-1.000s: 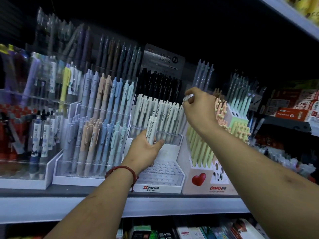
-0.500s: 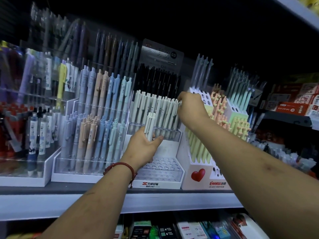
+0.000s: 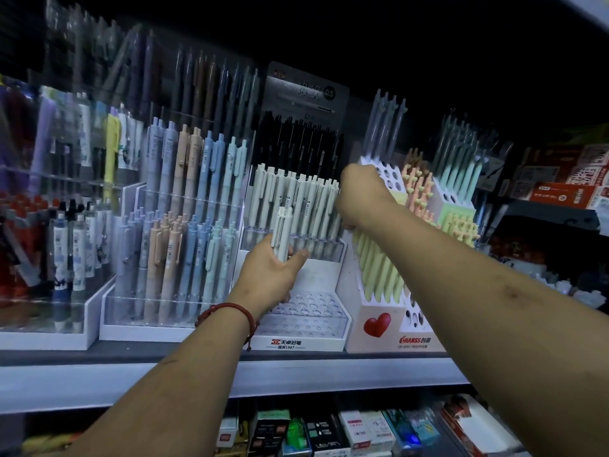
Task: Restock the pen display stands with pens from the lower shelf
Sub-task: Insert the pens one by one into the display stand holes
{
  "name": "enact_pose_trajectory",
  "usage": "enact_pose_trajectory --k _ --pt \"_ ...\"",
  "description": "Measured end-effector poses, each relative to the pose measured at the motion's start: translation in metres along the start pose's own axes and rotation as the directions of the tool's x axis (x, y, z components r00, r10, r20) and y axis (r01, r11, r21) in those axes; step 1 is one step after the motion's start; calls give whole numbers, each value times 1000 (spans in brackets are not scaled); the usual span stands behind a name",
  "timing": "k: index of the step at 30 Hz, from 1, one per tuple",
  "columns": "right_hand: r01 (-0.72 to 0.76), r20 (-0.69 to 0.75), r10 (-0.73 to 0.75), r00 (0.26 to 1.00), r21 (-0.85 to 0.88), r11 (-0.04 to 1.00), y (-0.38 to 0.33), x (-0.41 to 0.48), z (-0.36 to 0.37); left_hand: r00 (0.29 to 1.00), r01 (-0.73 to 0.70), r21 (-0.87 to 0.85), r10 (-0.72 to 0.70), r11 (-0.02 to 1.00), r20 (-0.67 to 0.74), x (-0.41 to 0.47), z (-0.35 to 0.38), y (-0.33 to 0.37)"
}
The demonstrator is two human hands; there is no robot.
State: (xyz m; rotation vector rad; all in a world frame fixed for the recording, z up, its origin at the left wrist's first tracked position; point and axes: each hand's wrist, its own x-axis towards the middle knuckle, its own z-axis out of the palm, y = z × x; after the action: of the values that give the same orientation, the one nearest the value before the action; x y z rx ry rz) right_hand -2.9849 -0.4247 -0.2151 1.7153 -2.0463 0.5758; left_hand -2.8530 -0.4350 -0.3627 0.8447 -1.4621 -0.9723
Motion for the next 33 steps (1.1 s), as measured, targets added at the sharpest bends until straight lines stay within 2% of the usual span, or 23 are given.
enact_pose_trajectory --k 6,7,9,11,13,16,22,33 --pt "21 87 -22 996 4 1000 -3 -6 -11 999 32 -28 -32 999 -2 2 1 -2" --pt "20 81 -25 996 56 998 -4 -10 -11 999 45 -22 -45 999 -2 2 0 -1" --pt "64 66 -85 994 271 961 -3 -23 -9 999 53 -17 -53 998 -1 0 1 2" --pt "67 108 -146 983 527 847 -5 -46 -6 999 33 -42 -33 999 -3 -4 1 7" --pt "55 126 -178 976 648 760 -12 -70 -1 1000 11 -41 -11 999 -9 -7 3 12" --pt "-10 111 -110 988 748 664 -21 -94 9 999 -2 52 4 999 -42 -15 4 18" --pt "-108 48 131 990 858 501 -37 -122 30 993 -20 208 43 978 -108 -33 1 31" --pt "-255 192 248 950 932 257 -49 -180 29 1000 -7 246 12 969 -18 -90 -20 32"
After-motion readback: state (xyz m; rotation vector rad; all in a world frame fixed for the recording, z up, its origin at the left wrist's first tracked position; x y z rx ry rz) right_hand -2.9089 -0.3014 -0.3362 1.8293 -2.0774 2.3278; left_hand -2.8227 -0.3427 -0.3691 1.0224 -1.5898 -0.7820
